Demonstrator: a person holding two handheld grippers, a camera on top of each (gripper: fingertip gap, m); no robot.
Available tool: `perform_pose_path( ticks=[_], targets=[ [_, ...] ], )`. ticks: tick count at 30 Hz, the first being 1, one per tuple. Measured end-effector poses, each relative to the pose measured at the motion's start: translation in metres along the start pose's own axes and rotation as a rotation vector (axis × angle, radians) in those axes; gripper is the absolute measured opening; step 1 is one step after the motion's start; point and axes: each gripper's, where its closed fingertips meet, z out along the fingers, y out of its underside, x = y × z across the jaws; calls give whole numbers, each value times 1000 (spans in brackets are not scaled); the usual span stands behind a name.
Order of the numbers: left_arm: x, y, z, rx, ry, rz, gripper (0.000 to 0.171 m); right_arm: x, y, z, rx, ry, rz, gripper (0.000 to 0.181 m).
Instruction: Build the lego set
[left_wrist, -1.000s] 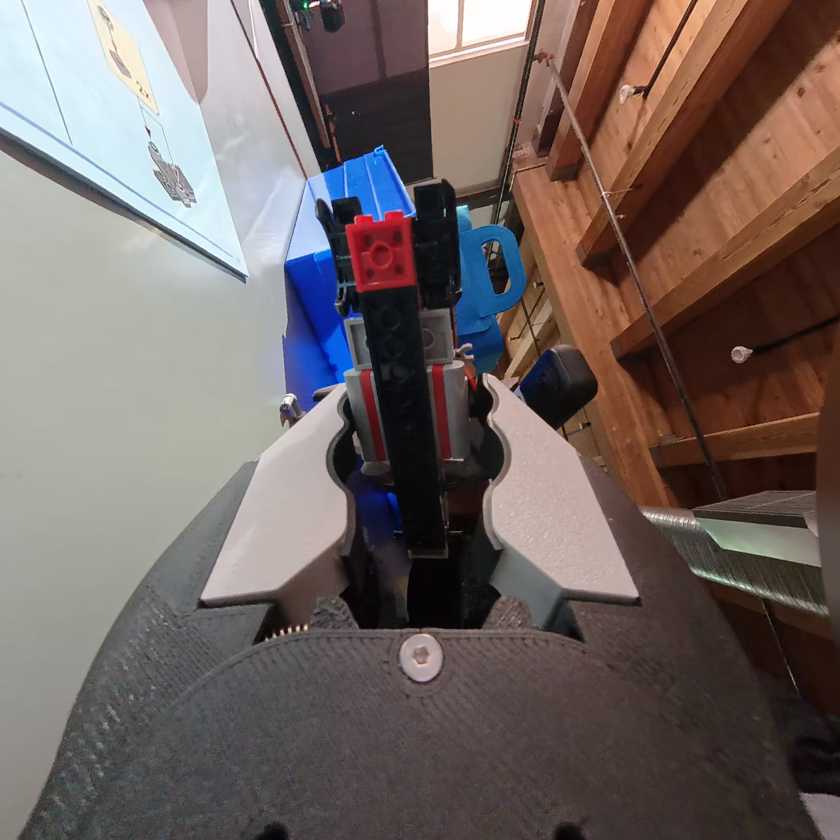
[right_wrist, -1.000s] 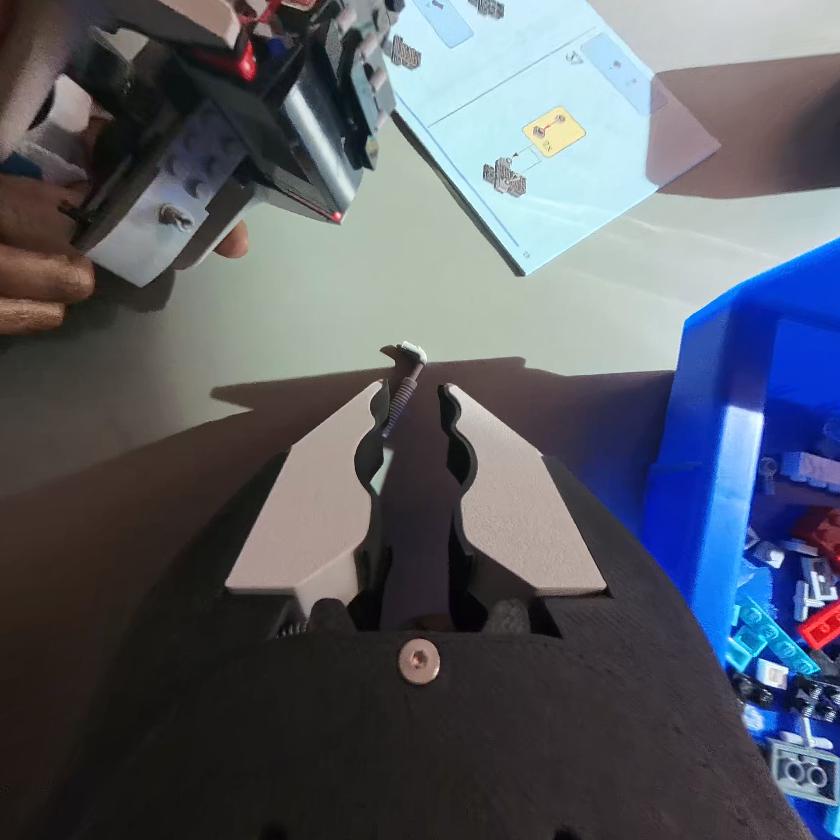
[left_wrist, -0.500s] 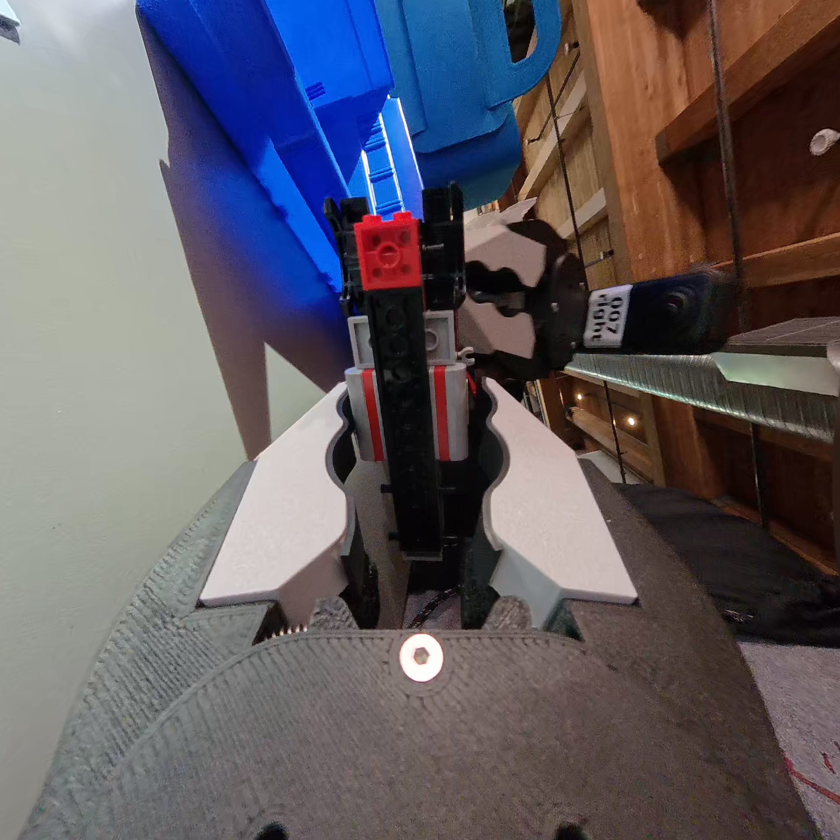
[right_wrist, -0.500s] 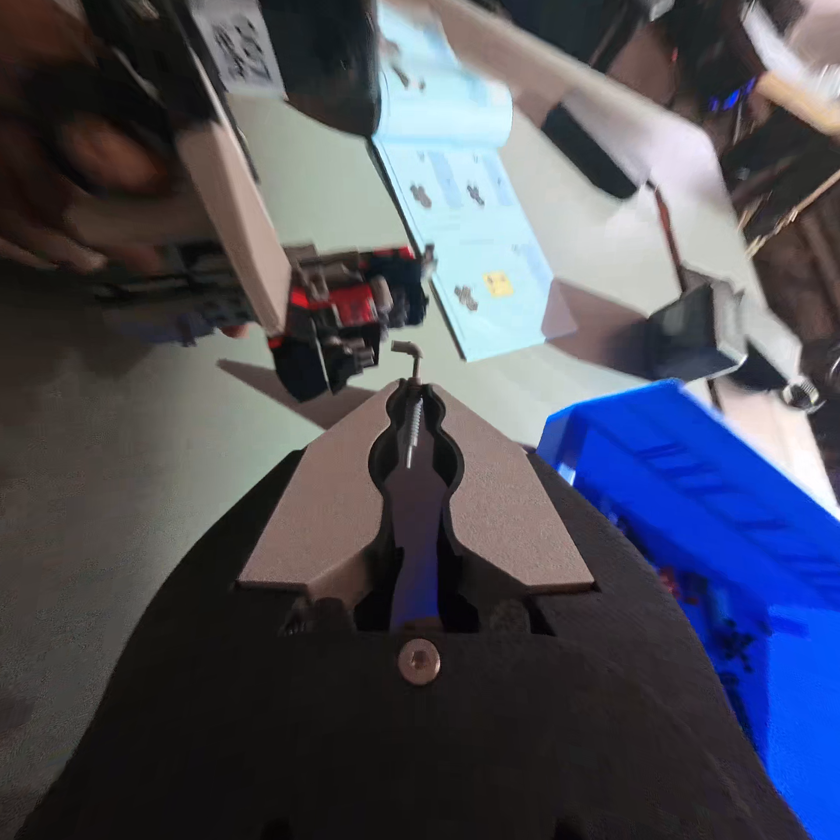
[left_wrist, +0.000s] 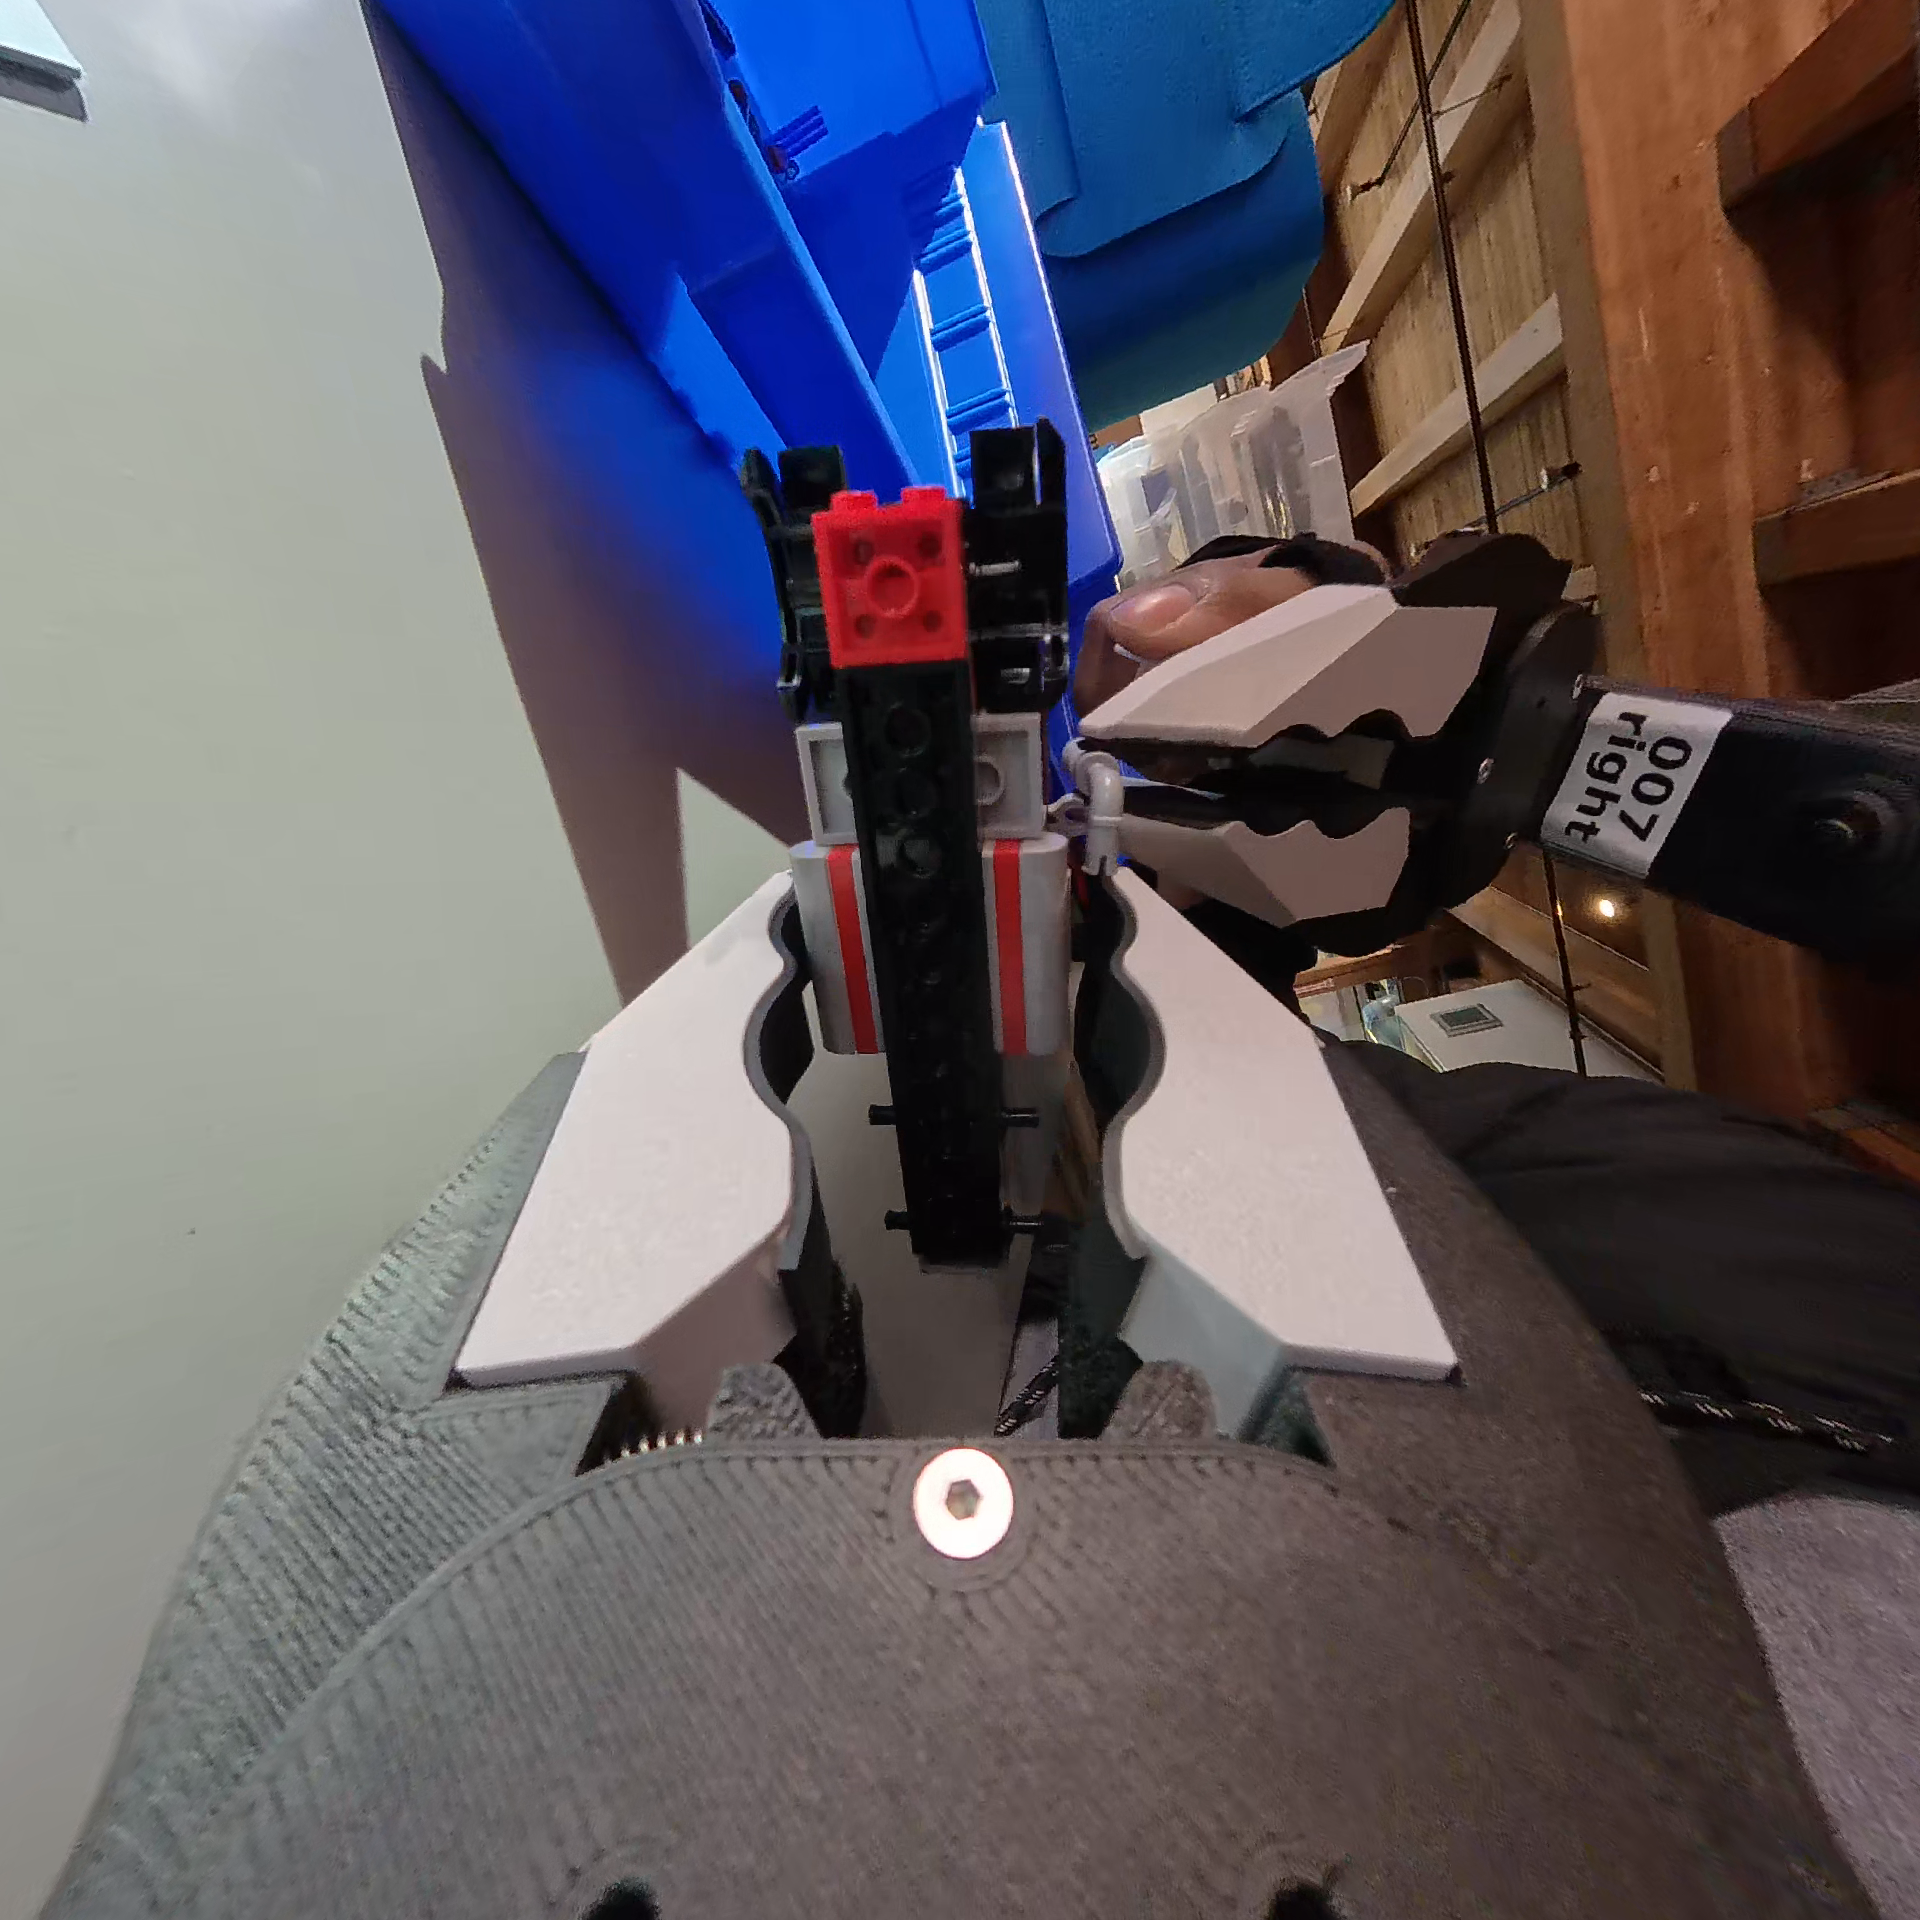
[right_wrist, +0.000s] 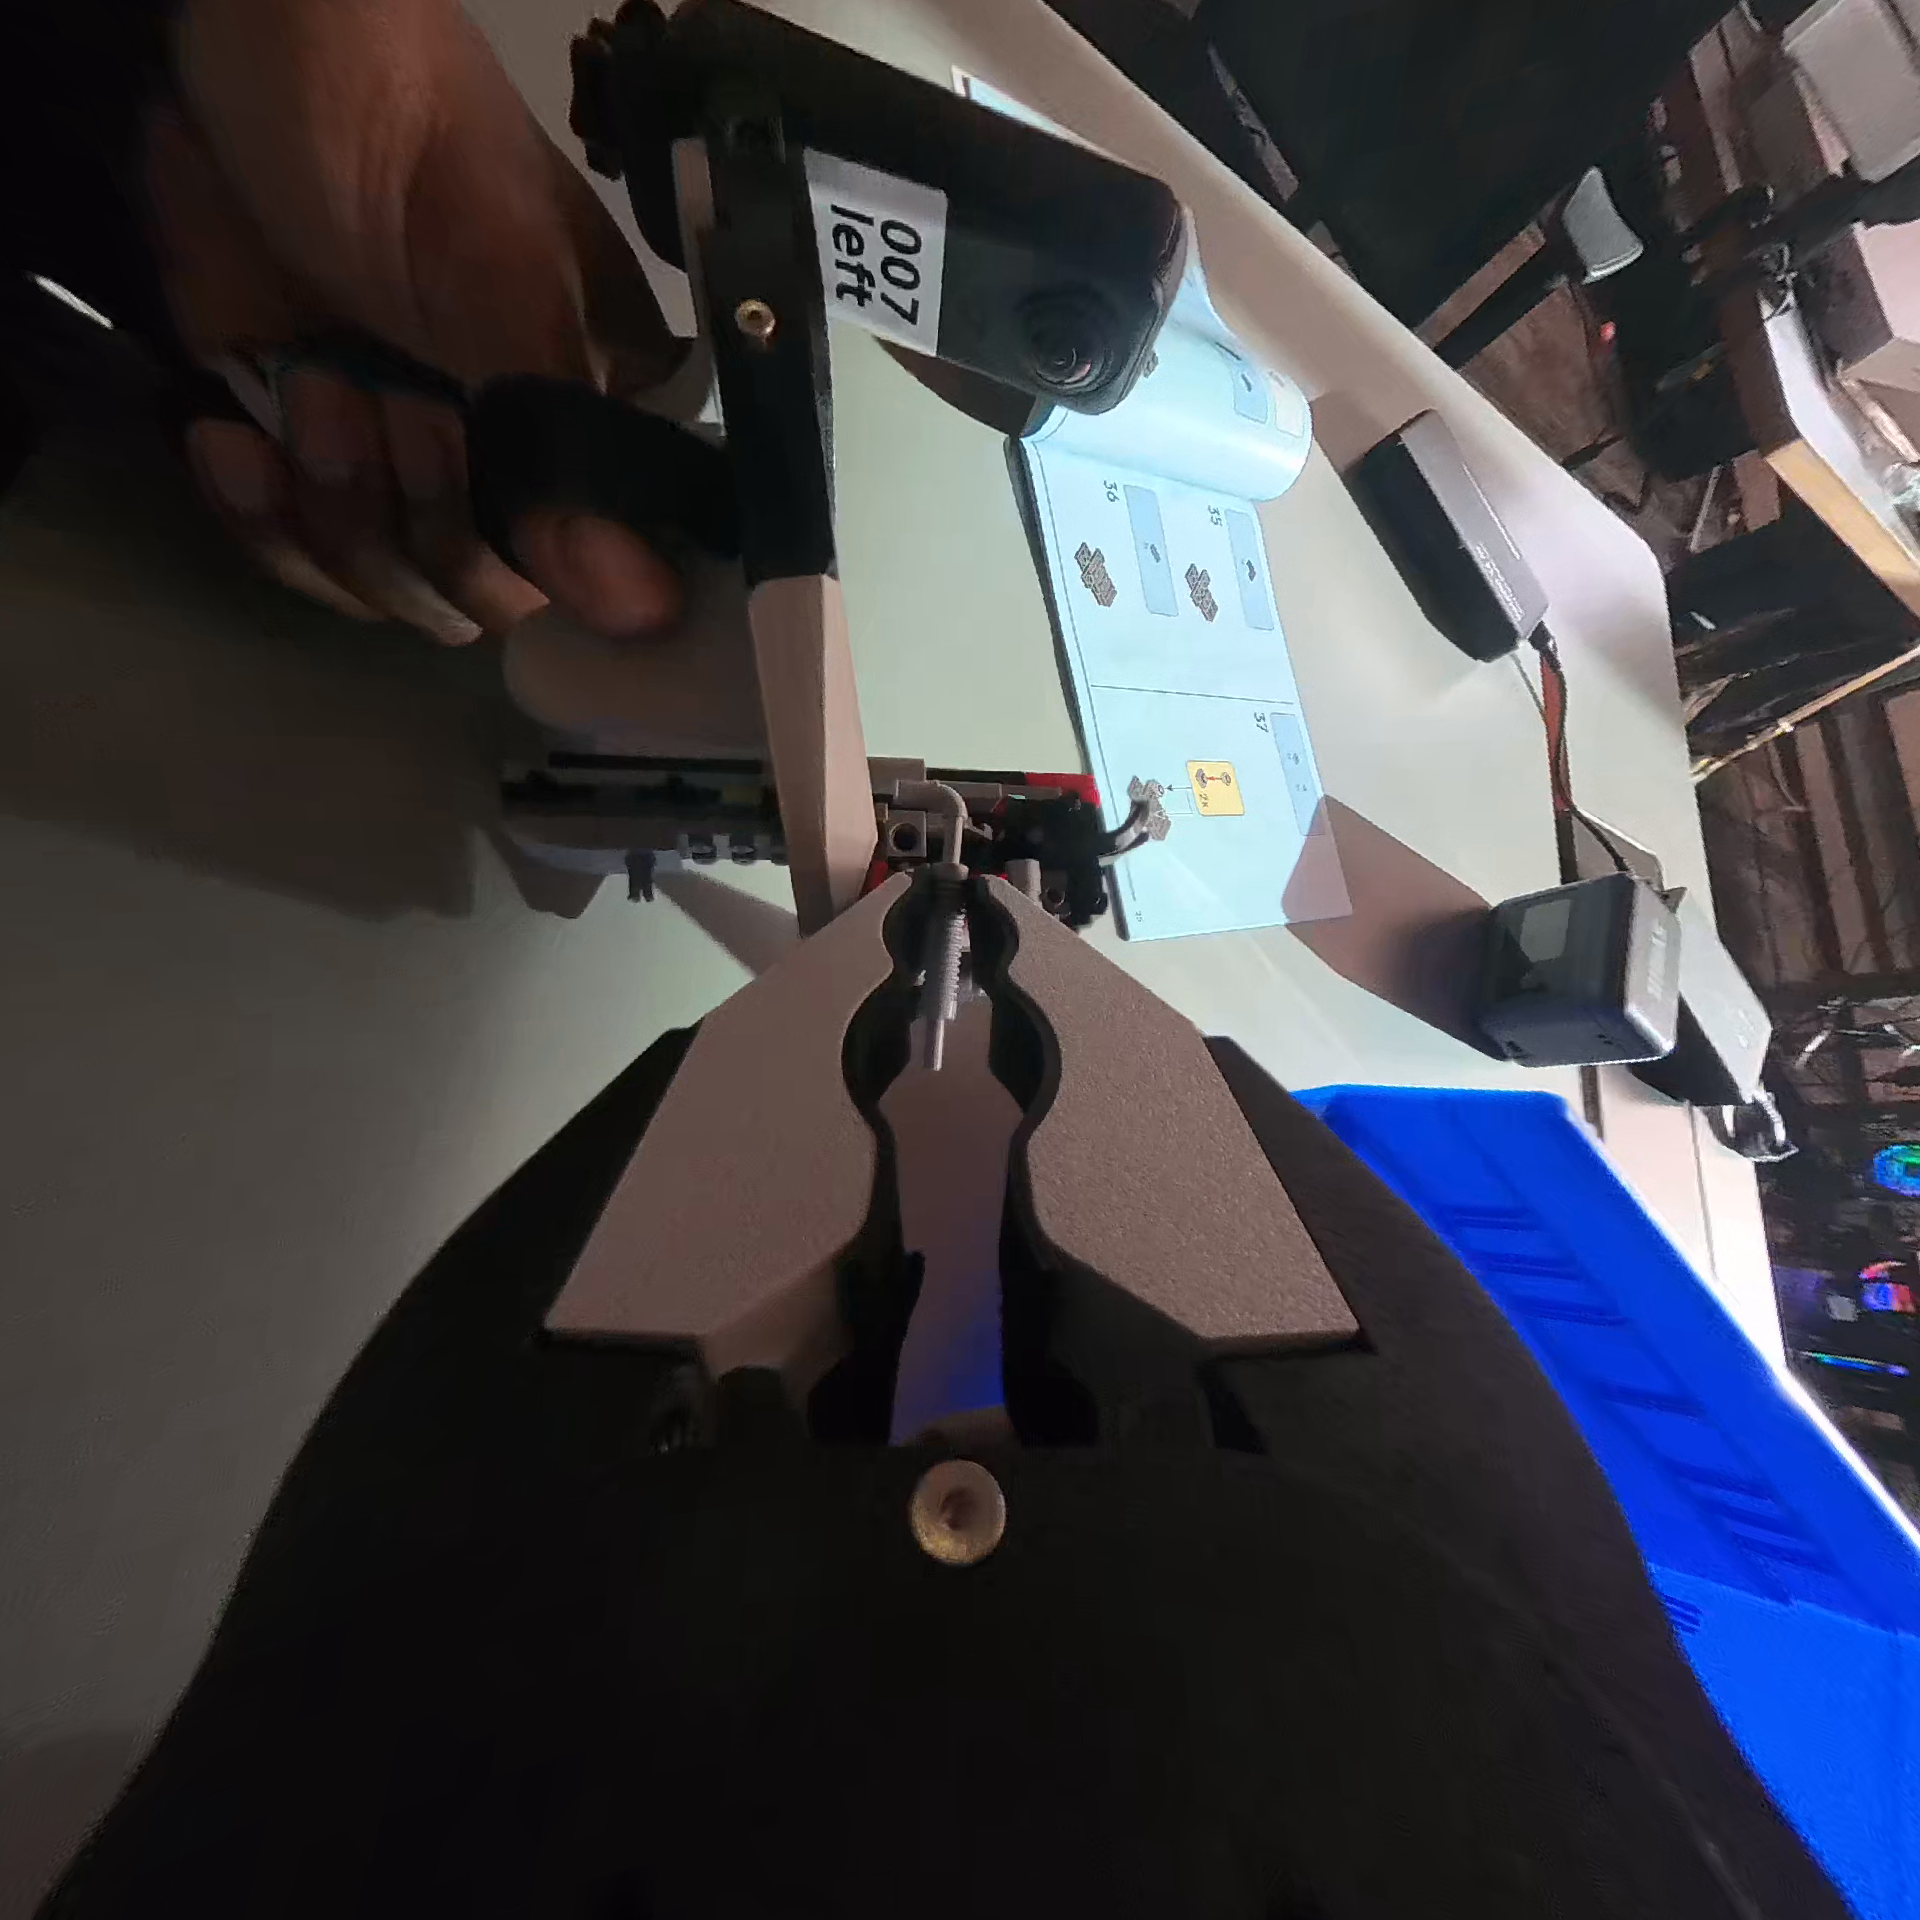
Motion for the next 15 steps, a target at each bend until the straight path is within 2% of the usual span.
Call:
perform_pose_path(
  ticks=[7, 12, 15],
  targets=[
    [2, -2, -2, 6, 33, -30, 54, 1, 1, -1, 48, -74, 131, 10],
    [6, -4, -4, 21, 77, -71, 54, 5, 0, -5, 110, -130, 326, 25],
    [7, -5, -5, 28, 85, -74, 54, 9, 8, -13, 110, -132, 525, 29]
  ],
)
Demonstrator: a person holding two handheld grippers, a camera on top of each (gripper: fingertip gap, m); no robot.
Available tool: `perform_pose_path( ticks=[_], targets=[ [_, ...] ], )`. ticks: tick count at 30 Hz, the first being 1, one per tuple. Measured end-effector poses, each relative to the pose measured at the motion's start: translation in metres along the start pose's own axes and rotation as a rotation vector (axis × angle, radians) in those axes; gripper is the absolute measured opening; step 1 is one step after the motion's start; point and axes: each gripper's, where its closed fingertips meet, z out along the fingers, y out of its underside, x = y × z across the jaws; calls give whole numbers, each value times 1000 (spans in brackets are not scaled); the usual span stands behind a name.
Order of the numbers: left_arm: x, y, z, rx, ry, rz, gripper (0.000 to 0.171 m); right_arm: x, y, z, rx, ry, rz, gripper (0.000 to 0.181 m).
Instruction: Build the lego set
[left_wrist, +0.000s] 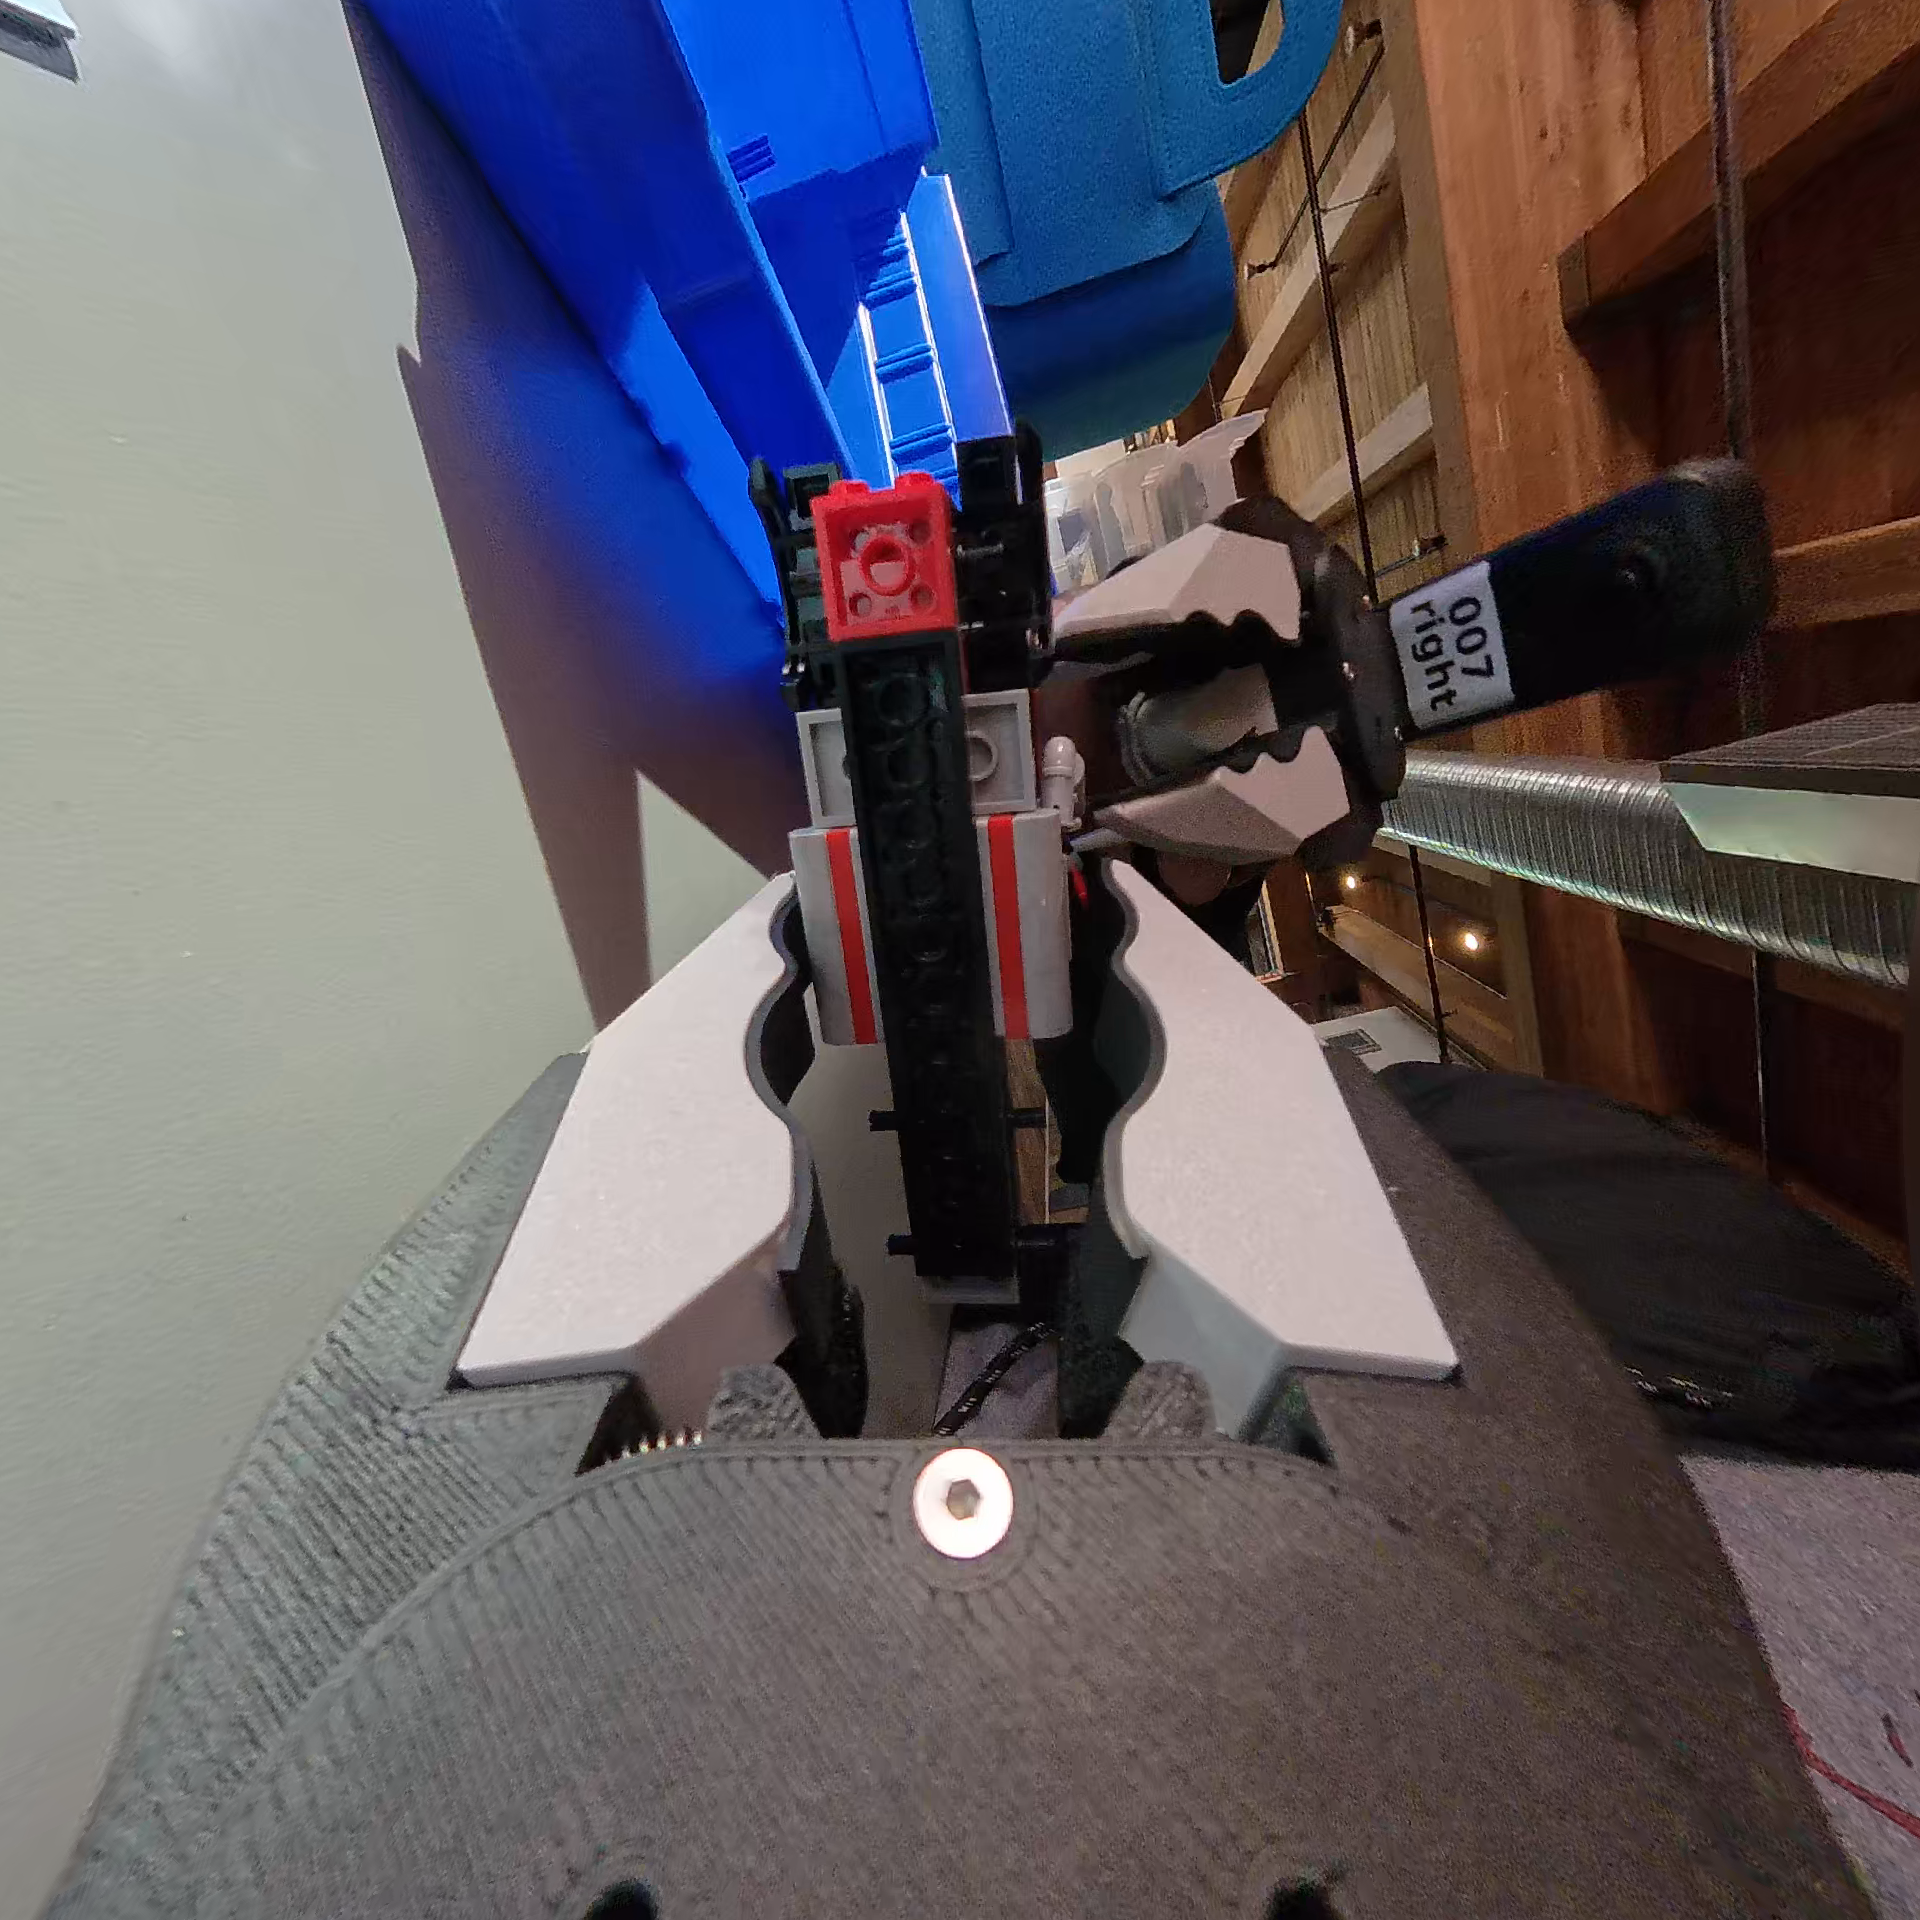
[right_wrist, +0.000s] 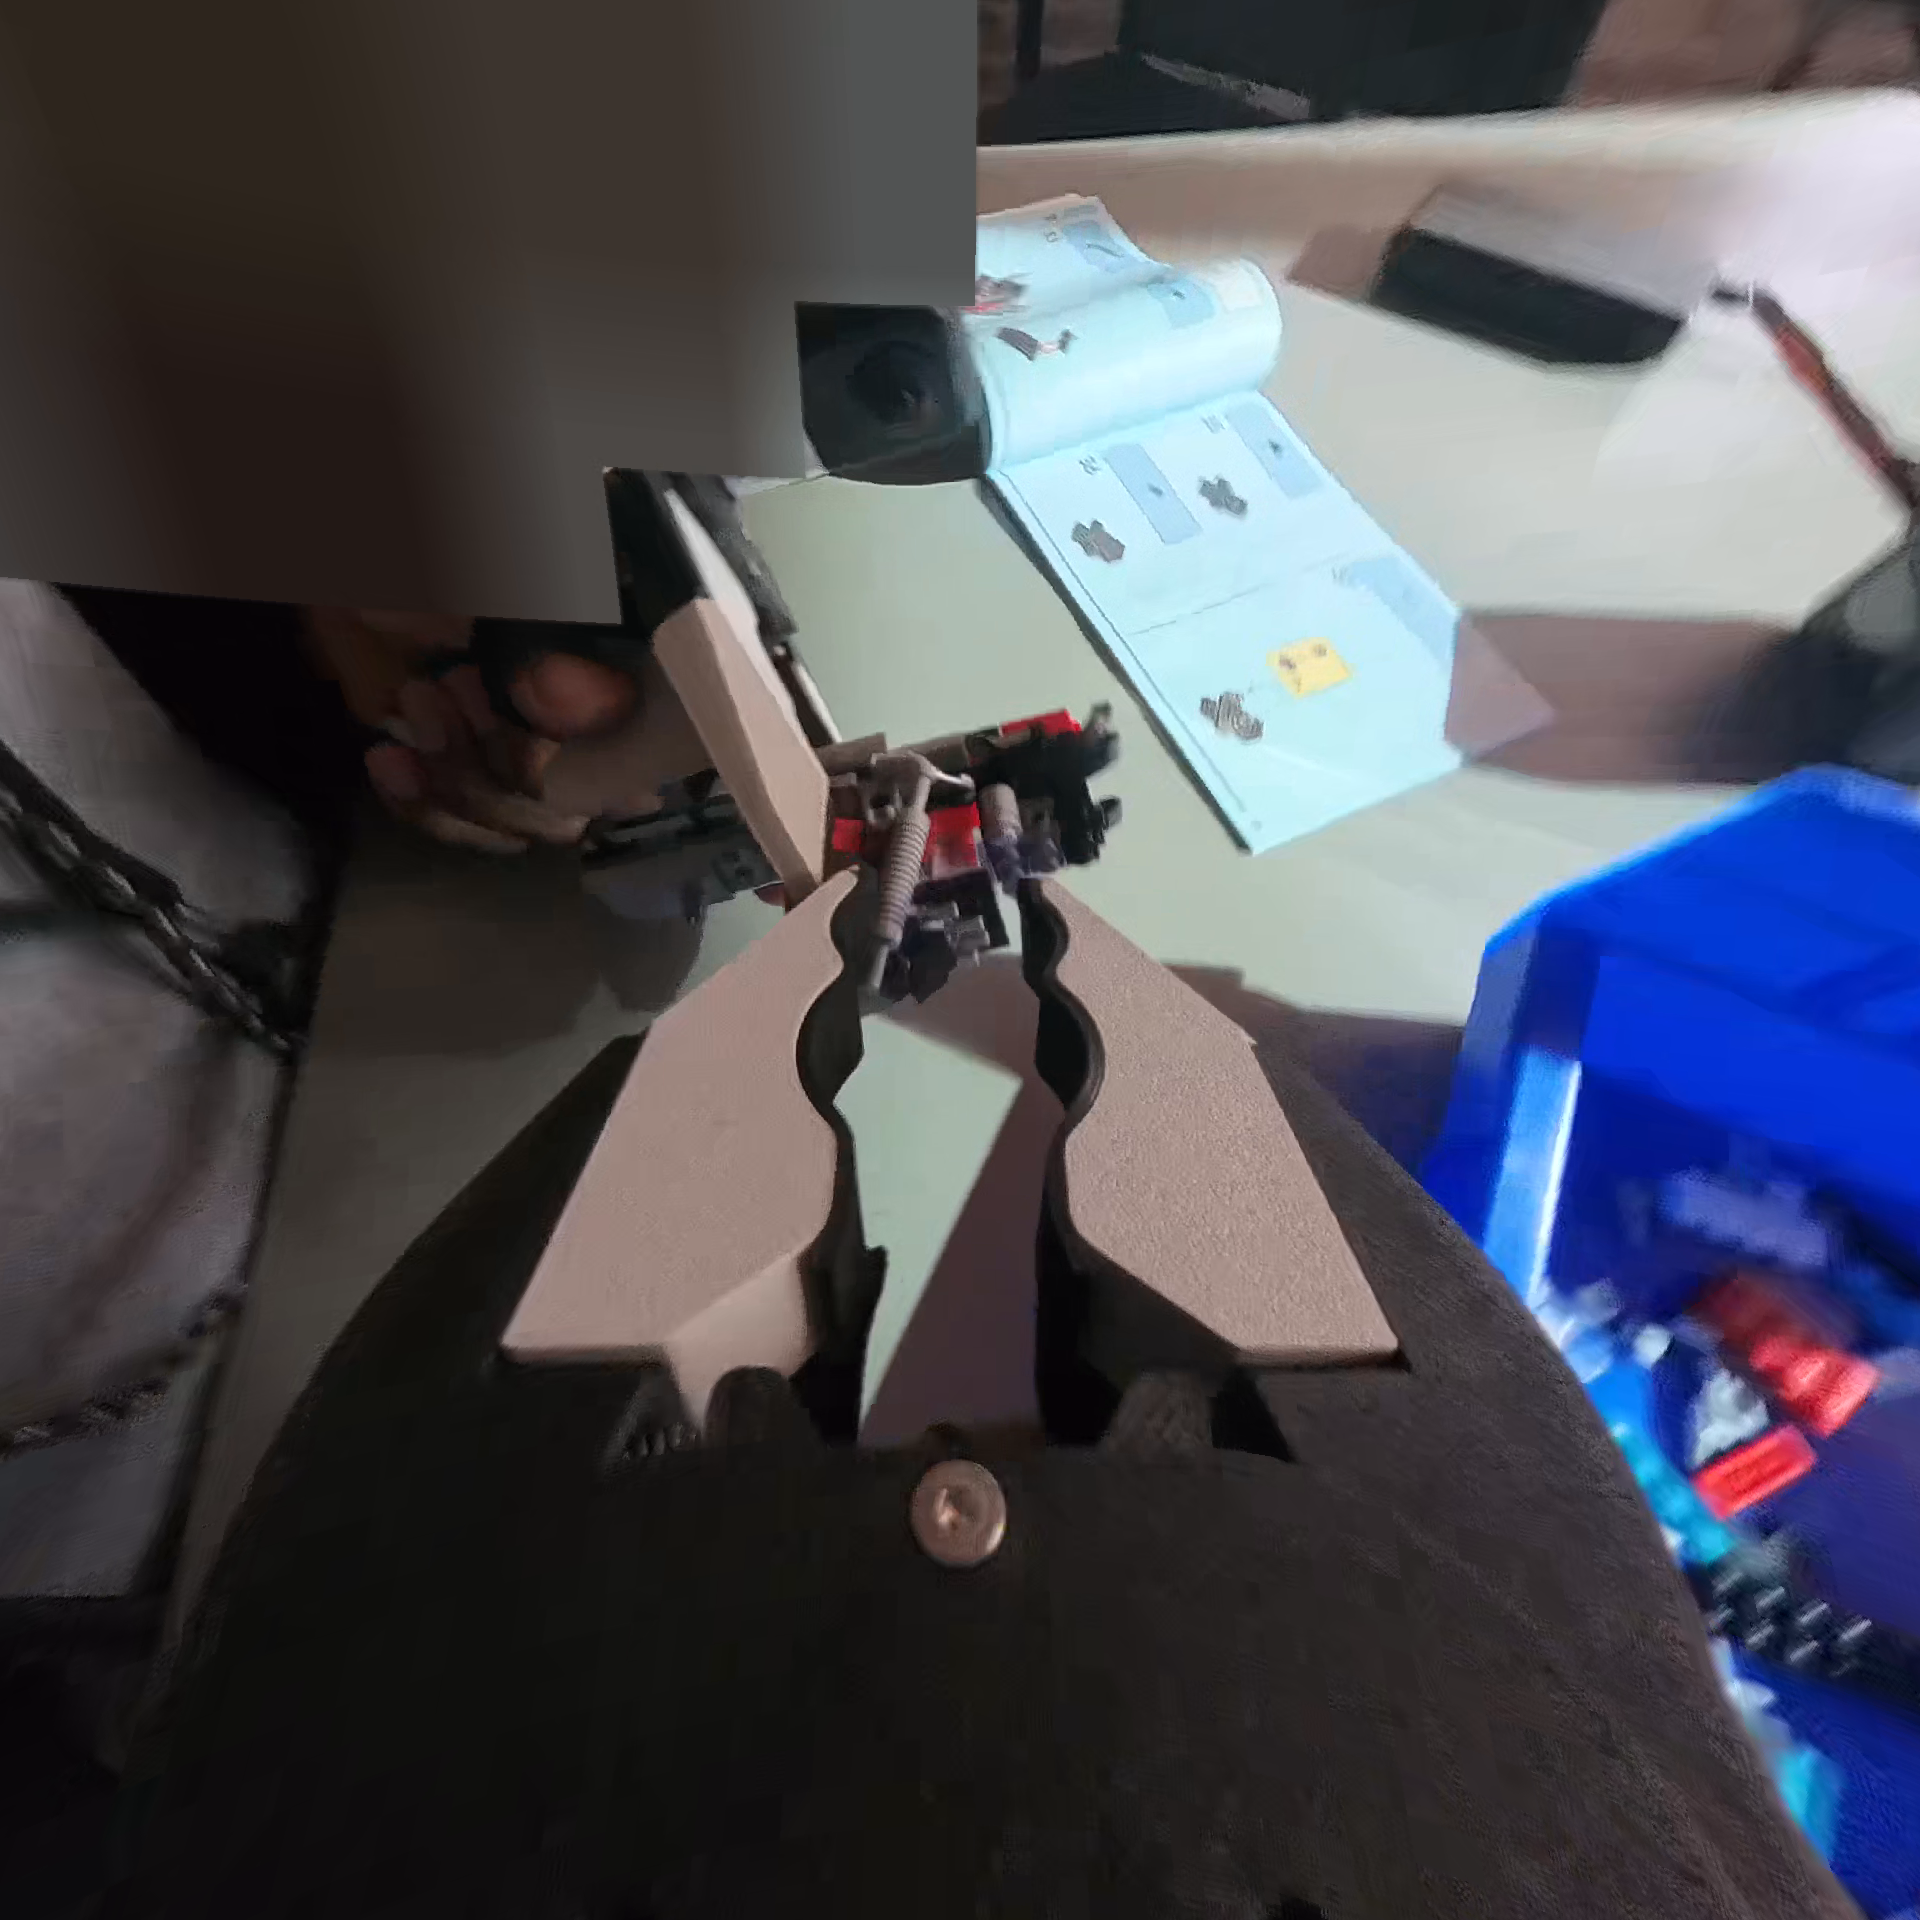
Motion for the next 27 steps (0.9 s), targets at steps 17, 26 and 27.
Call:
perform_pose_path(
  ticks=[17, 26, 27],
  targets=[
    [-1, 2, 5, -21, -31, 54, 54, -13, 15, -10, -11, -254, 669, 27],
    [0, 3, 5, -26, -23, 57, 54, -27, 15, -9, 46, -387, 856, 23],
    [0, 4, 5, -29, -24, 60, 54, -26, 13, -8, 61, -389, 866, 18]
  ],
)
